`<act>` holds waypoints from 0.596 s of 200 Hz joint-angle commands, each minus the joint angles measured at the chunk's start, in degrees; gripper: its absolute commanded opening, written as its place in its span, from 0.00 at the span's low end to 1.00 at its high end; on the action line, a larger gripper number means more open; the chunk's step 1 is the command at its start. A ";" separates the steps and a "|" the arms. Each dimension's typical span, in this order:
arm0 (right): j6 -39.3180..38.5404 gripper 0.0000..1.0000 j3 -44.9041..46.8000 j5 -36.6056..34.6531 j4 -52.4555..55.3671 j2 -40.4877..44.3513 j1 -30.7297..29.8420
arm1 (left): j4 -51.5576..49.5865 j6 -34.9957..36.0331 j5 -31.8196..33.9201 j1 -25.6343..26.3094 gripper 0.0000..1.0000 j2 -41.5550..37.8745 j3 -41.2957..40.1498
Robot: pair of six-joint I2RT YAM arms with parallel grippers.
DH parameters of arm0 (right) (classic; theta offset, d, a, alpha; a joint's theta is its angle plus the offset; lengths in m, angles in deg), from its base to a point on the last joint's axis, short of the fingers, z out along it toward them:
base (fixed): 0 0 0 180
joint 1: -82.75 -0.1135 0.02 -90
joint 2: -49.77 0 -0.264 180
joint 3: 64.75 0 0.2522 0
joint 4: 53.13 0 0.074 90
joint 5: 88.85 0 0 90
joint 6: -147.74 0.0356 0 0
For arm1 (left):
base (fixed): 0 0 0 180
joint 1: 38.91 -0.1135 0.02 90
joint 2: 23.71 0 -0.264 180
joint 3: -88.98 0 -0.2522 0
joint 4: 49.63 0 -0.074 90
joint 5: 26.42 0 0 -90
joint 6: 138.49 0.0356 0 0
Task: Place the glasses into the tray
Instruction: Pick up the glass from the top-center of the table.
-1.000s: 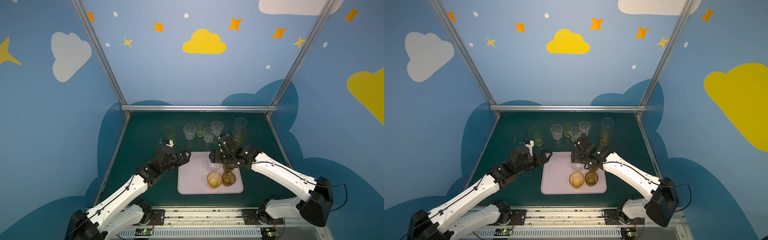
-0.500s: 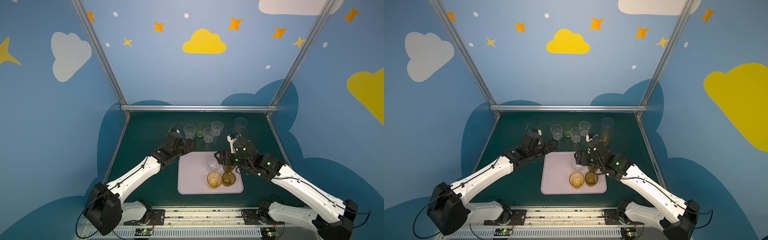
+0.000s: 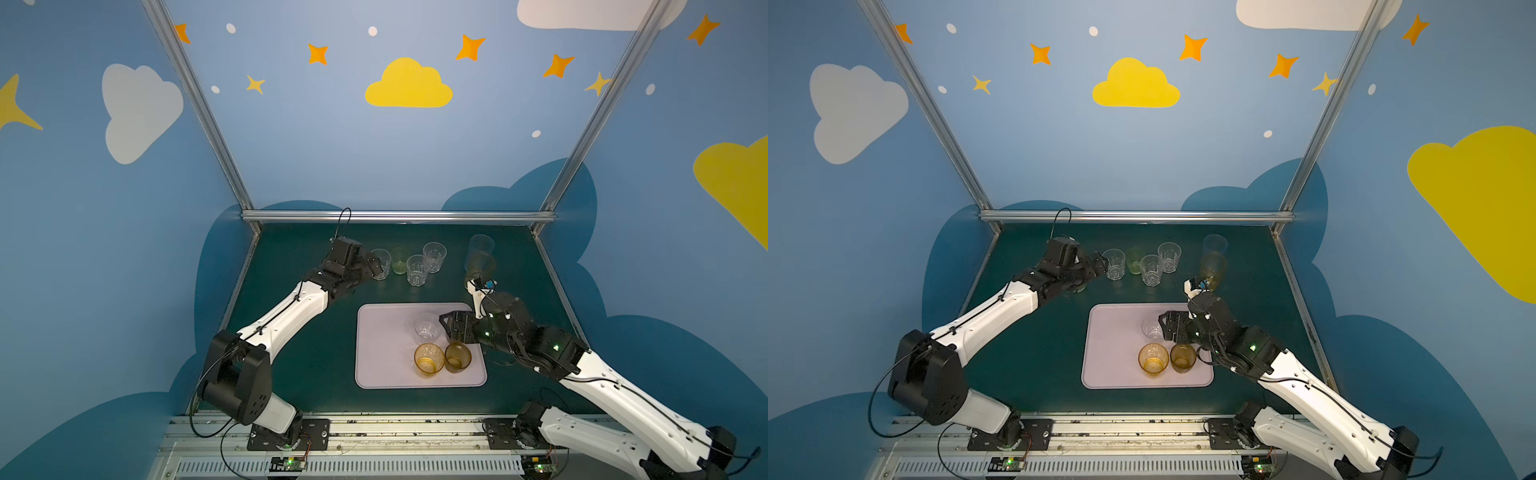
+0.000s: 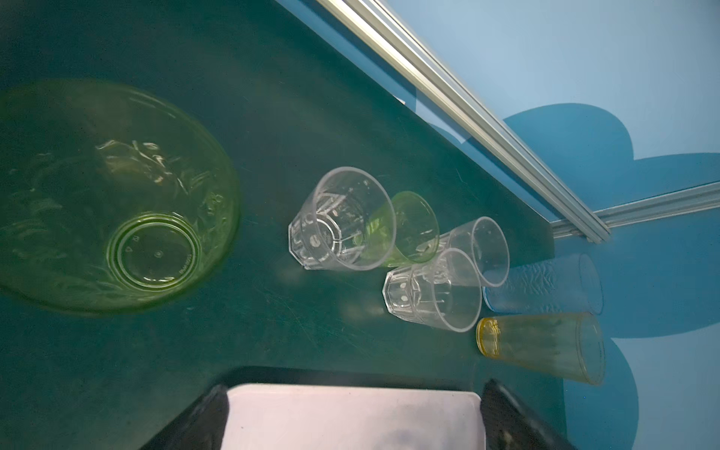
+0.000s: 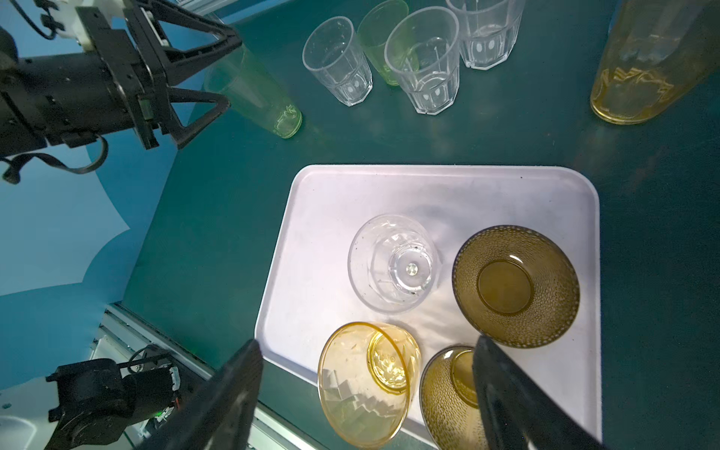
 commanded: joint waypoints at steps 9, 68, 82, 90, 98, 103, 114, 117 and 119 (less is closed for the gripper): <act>-1.34 0.84 1.33 -0.40 -0.71 1.75 0.53 | -2.46 0.23 0.44 -1.97 1.00 2.98 3.16; -1.43 0.84 2.61 -0.74 -1.65 2.57 0.92 | -6.28 2.06 -2.04 -3.23 1.00 10.30 9.81; -1.60 0.84 2.61 -1.00 -2.16 2.48 1.20 | -6.94 3.38 -2.30 -3.40 1.00 11.33 10.94; -1.53 0.84 2.53 -1.32 -2.24 2.42 1.36 | -7.15 4.04 -2.22 -3.50 1.00 11.83 11.31; -1.40 0.84 2.40 -1.37 -2.24 2.30 1.52 | -6.99 4.26 -2.05 -3.58 1.00 12.15 11.33; -1.39 0.84 2.23 -1.36 -2.24 2.25 1.66 | -6.76 4.33 -1.96 -3.65 1.00 12.38 11.33; -1.18 0.84 2.26 -1.13 -2.21 2.23 1.86 | -6.38 4.39 -1.87 -3.76 1.00 12.99 11.33; -1.06 0.84 2.24 -1.18 -2.24 2.29 1.87 | -6.29 4.50 -1.87 -3.79 1.00 13.21 11.40; -0.94 0.84 2.26 -1.19 -2.24 2.31 1.87 | -6.32 4.49 -1.87 -3.85 1.00 13.33 11.41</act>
